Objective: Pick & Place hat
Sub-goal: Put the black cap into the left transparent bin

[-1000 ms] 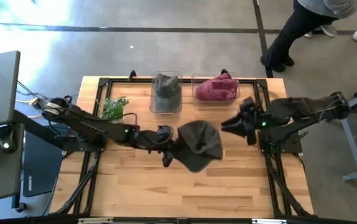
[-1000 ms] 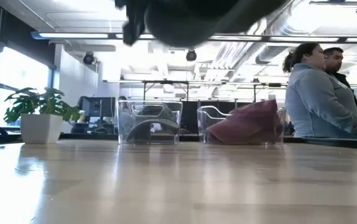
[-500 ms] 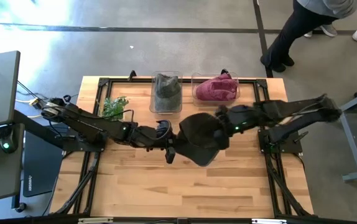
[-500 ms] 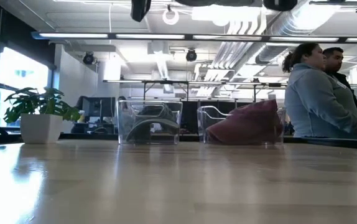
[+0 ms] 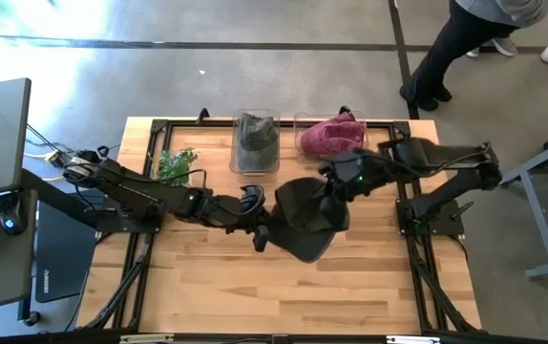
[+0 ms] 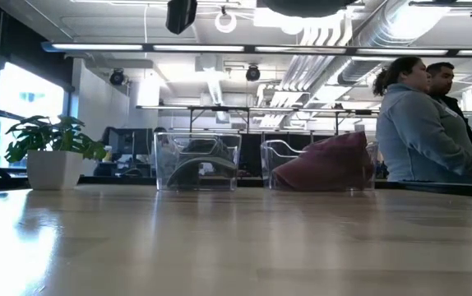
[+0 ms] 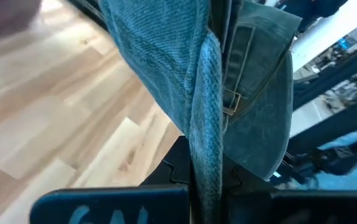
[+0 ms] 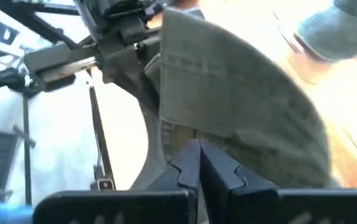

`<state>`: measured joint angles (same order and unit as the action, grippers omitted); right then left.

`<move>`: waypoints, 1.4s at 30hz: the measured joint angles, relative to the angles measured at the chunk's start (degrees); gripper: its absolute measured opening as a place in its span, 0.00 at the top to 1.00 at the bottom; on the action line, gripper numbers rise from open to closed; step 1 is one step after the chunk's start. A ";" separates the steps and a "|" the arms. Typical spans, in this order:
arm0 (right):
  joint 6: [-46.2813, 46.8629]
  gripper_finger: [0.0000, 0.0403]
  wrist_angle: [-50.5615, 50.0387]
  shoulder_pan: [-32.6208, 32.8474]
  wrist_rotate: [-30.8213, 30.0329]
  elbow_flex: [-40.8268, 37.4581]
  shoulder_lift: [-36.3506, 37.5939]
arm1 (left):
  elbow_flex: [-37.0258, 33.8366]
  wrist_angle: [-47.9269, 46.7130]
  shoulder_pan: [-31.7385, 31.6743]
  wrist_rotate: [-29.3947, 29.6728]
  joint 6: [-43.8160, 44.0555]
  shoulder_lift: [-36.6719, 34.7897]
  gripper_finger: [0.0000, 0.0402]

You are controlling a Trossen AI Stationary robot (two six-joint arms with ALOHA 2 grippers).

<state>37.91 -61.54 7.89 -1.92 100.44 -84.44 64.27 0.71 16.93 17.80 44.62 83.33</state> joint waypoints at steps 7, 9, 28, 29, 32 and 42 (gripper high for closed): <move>-5.96 1.00 4.70 -4.29 11.01 -5.54 -0.24 | 0.00 0.00 0.00 -5.20 3.67 0.00 1.00; -6.57 1.00 7.34 -4.93 8.73 -8.89 -0.24 | 0.00 0.29 0.00 -7.03 3.70 0.00 1.00; -13.29 0.94 5.97 -4.98 20.46 -6.98 2.02 | -0.04 -1.32 -0.01 -17.52 9.70 0.00 1.00; -13.06 0.92 5.61 -5.14 22.95 -7.27 2.01 | -0.04 -1.29 0.02 -17.53 9.68 0.00 1.00; -12.50 0.86 5.66 -5.28 29.16 -9.99 2.10 | -0.04 -1.31 0.00 -17.51 9.68 0.00 1.00; -20.84 0.84 6.81 -4.71 26.81 -16.90 2.15 | -0.04 -1.21 -0.04 -18.94 10.78 0.00 1.00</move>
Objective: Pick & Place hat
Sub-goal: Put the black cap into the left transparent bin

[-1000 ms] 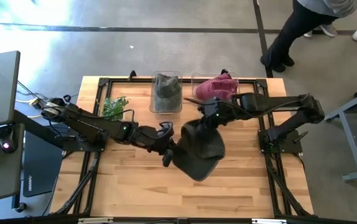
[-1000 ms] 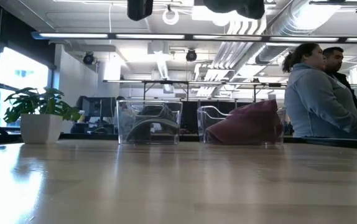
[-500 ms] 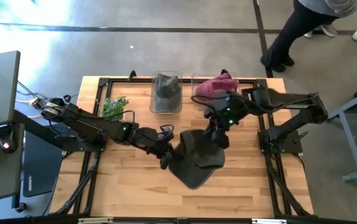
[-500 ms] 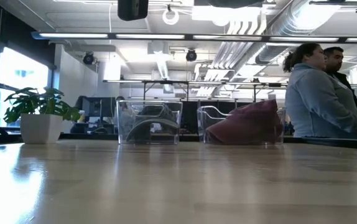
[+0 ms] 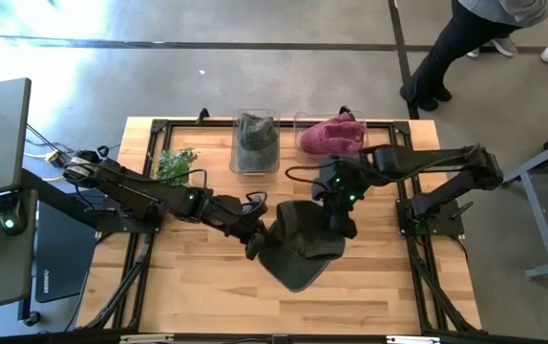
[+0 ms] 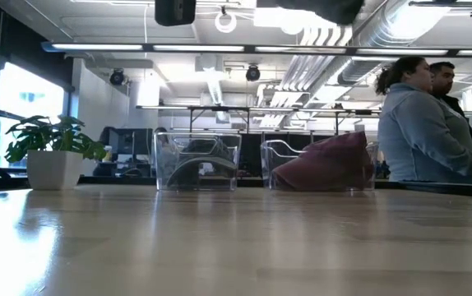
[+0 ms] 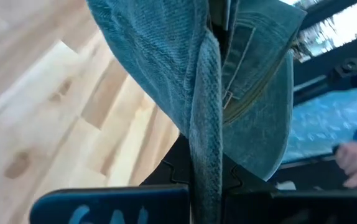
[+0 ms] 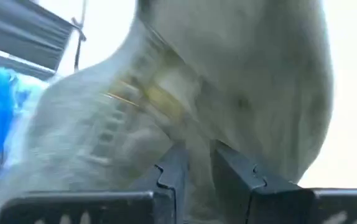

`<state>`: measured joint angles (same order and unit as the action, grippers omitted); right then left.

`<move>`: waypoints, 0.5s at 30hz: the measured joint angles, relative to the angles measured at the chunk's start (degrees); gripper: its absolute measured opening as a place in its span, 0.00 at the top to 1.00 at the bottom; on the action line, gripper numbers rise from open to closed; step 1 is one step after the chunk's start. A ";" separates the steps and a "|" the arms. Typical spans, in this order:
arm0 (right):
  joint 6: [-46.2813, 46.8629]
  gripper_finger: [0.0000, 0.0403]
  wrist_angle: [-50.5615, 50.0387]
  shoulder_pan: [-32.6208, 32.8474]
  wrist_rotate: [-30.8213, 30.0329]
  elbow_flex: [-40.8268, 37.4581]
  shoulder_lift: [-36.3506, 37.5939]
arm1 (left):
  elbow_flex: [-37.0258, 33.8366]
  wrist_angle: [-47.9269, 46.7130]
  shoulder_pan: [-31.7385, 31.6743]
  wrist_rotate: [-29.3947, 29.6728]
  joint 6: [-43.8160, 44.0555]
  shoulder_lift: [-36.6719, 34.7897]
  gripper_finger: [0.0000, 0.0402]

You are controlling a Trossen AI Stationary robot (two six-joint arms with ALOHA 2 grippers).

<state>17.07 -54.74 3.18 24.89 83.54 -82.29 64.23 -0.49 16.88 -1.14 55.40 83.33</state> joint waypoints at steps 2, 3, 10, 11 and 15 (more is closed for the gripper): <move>-4.90 0.82 0.10 0.29 0.04 3.07 0.24 | 0.00 0.00 0.02 -1.43 0.24 0.00 1.00; -7.97 0.81 -0.84 0.41 0.12 4.65 0.34 | 0.00 -0.04 0.02 -2.13 0.34 0.00 1.00; -41.87 0.62 -13.57 1.37 -0.28 9.93 0.38 | 0.00 -0.05 0.02 -4.62 1.11 0.00 1.00; -47.09 0.59 -15.91 1.73 -1.16 9.93 0.38 | 0.00 -0.03 0.02 -4.60 1.58 0.00 1.00; -61.33 0.48 -19.47 3.55 -7.27 8.28 0.38 | 0.00 -0.04 0.02 -4.49 1.92 0.00 1.00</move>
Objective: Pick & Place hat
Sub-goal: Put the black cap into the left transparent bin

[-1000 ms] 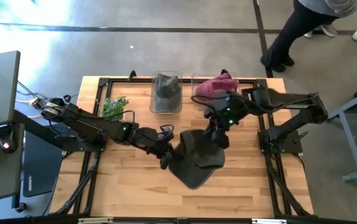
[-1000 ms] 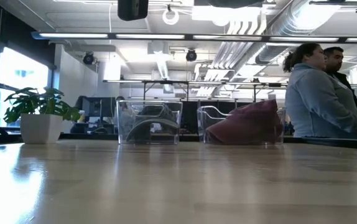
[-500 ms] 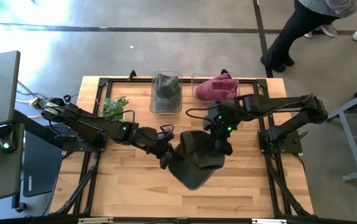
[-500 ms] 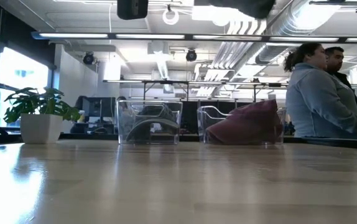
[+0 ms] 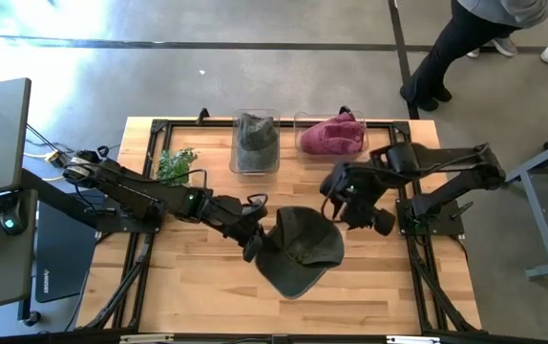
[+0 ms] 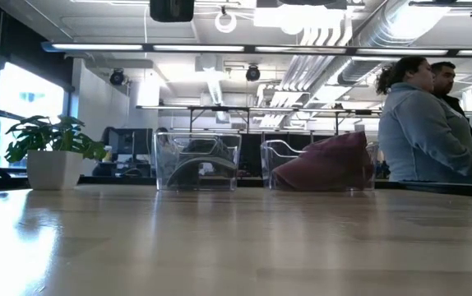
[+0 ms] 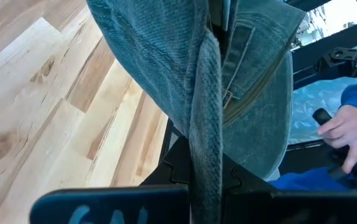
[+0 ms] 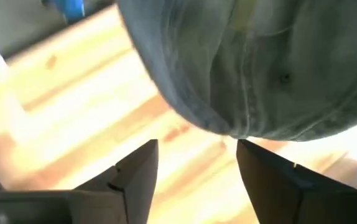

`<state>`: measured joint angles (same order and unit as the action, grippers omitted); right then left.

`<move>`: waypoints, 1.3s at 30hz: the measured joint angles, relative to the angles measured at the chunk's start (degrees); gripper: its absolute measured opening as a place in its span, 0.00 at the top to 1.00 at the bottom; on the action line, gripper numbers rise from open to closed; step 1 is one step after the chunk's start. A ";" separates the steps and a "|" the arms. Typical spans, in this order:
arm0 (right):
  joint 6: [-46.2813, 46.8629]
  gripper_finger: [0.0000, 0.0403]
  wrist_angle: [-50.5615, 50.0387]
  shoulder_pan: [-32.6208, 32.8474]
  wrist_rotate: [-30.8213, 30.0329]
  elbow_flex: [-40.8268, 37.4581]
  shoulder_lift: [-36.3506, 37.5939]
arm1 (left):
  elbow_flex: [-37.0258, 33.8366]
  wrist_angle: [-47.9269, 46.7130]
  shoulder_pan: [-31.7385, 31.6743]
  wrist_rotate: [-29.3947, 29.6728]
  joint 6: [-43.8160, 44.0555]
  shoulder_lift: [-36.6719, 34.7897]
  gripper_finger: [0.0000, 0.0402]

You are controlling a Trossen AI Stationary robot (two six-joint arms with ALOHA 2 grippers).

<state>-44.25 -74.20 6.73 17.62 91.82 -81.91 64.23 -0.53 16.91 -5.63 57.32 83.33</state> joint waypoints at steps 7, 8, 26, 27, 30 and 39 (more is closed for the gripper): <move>-9.87 0.44 4.56 5.77 -6.54 -3.14 0.92 | 0.00 -0.02 0.00 0.16 0.49 0.00 1.00; -10.65 0.44 5.37 6.70 -7.61 -3.38 0.94 | 0.00 -0.01 0.00 0.17 0.56 0.00 1.00; -1.02 0.88 10.29 13.52 -11.08 -3.64 -1.39 | 0.00 -0.12 0.00 0.14 -1.75 0.00 1.00; 0.09 0.93 10.11 13.89 -10.71 -3.64 -1.62 | 0.00 -0.31 -0.02 0.15 -1.88 0.00 1.00; 6.02 0.97 10.43 14.67 -8.98 -3.64 -1.77 | 0.00 -1.72 -0.02 0.59 -2.81 0.00 0.98; 33.15 0.99 10.17 12.57 2.50 -3.60 -3.53 | 0.00 -22.79 -5.27 -0.88 -13.71 -0.02 0.63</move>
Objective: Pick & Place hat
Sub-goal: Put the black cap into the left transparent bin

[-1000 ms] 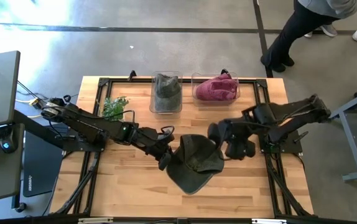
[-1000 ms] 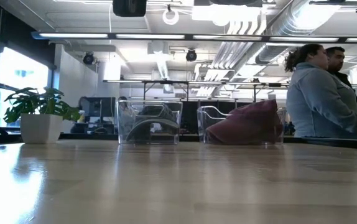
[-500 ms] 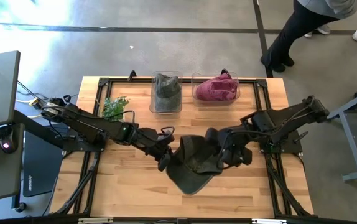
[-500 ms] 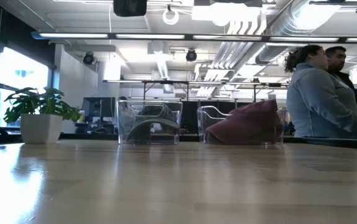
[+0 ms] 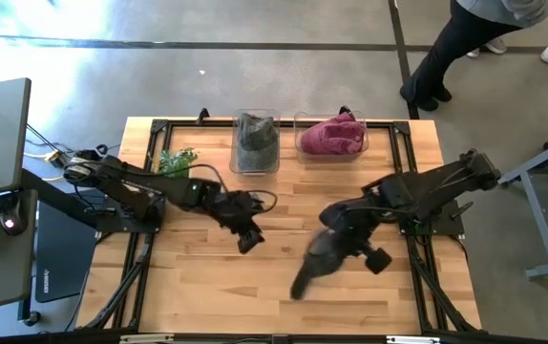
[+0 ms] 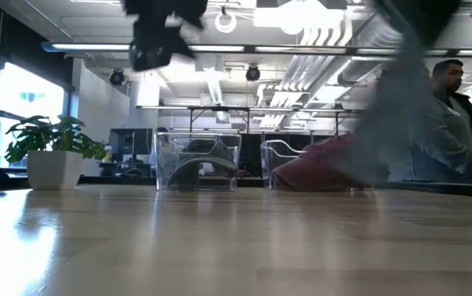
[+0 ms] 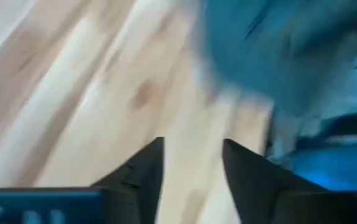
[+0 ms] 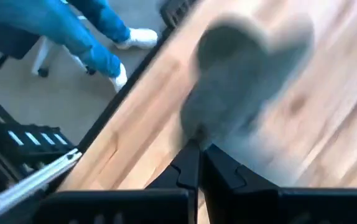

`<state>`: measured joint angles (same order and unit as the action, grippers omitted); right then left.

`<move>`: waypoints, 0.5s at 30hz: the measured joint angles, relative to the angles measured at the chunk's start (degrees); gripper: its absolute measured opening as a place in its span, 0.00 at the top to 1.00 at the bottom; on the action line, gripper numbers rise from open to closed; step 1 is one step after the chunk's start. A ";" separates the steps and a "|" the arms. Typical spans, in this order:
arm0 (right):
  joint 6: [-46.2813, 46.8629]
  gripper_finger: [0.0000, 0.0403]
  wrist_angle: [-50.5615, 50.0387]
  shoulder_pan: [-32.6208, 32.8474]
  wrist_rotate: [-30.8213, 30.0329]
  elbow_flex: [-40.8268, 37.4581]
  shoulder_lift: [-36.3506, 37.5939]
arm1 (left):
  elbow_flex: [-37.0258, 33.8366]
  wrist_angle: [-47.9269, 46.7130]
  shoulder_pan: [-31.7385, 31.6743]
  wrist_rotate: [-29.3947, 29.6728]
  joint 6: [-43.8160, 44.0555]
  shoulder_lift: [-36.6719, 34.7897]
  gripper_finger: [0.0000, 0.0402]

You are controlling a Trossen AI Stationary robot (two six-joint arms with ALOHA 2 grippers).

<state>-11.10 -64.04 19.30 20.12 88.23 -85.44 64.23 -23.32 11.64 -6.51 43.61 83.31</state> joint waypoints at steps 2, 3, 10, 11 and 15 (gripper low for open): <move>3.49 0.99 -0.72 -1.40 -0.11 -0.02 -1.71 | 0.00 -6.23 -1.93 -1.41 -1.03 0.00 0.55; 4.81 0.99 -0.23 -2.26 0.00 -0.02 -2.43 | -0.01 -8.95 -2.74 -1.96 -1.16 0.00 0.51; 9.76 1.00 8.82 -10.11 4.57 -0.02 -6.79 | 0.08 -17.16 2.37 4.56 -2.74 -6.66 0.47; 10.19 1.00 10.89 -11.10 4.49 -0.02 -7.57 | -0.04 -18.40 4.26 6.54 -1.95 -7.86 0.48; 11.96 1.00 21.92 -13.93 5.92 -0.02 -11.71 | 0.02 -20.02 12.37 16.19 4.93 -12.75 0.54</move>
<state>0.86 -42.12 5.37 26.04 88.20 -97.15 64.25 -43.34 24.01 9.68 48.54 70.56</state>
